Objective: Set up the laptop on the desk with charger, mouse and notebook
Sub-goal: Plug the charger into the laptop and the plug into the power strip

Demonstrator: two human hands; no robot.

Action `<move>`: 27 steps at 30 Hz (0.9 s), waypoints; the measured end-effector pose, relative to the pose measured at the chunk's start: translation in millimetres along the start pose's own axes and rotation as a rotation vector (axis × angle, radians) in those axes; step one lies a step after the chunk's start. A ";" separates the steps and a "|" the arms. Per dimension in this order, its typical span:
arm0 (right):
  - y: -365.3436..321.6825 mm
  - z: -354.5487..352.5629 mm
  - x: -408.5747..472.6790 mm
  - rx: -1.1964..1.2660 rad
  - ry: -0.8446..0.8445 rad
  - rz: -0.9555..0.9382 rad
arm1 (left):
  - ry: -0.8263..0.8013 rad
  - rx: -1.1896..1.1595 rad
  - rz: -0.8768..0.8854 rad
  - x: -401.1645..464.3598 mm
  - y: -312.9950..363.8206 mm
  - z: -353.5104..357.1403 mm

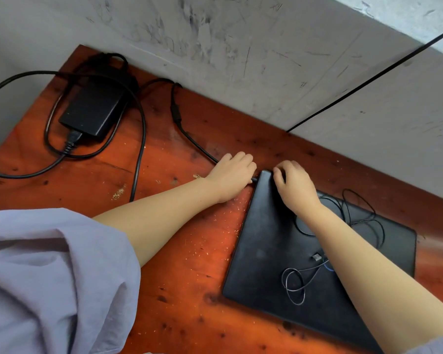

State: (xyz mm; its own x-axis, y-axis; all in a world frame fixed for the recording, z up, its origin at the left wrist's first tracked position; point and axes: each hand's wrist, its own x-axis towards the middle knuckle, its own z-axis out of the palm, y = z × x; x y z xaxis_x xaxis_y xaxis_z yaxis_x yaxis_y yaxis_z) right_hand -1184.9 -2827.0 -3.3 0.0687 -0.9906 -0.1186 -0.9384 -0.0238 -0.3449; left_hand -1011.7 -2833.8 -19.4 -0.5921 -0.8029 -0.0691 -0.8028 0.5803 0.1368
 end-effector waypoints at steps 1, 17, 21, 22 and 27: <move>0.2 -3.8 -2.6 0.014 0.003 0.009 | -0.008 -0.012 -0.014 -0.4 0.6 -1.1; -152.4 25.4 -55.9 0.045 -0.231 -0.289 | 0.228 -0.217 -0.333 -193.8 -30.8 -45.7; -212.0 64.0 -76.0 0.179 -0.527 -0.233 | 0.329 -0.232 -0.546 -265.8 -56.1 -41.4; -222.5 72.0 -81.9 0.248 -0.591 -0.178 | 0.333 -0.226 -0.615 -281.7 -61.9 -37.5; -249.1 96.0 -95.2 0.474 -0.578 0.063 | 0.265 -0.164 -0.950 -338.7 -80.5 -11.4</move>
State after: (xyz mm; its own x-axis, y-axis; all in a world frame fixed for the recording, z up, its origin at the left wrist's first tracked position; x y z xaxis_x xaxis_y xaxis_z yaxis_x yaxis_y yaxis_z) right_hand -925.2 -2713.9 4.5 0.3094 -0.7562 -0.5766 -0.7086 0.2210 -0.6701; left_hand -745.7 -2610.1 4.3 0.3415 -0.9399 -0.0010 -0.9035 -0.3285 0.2753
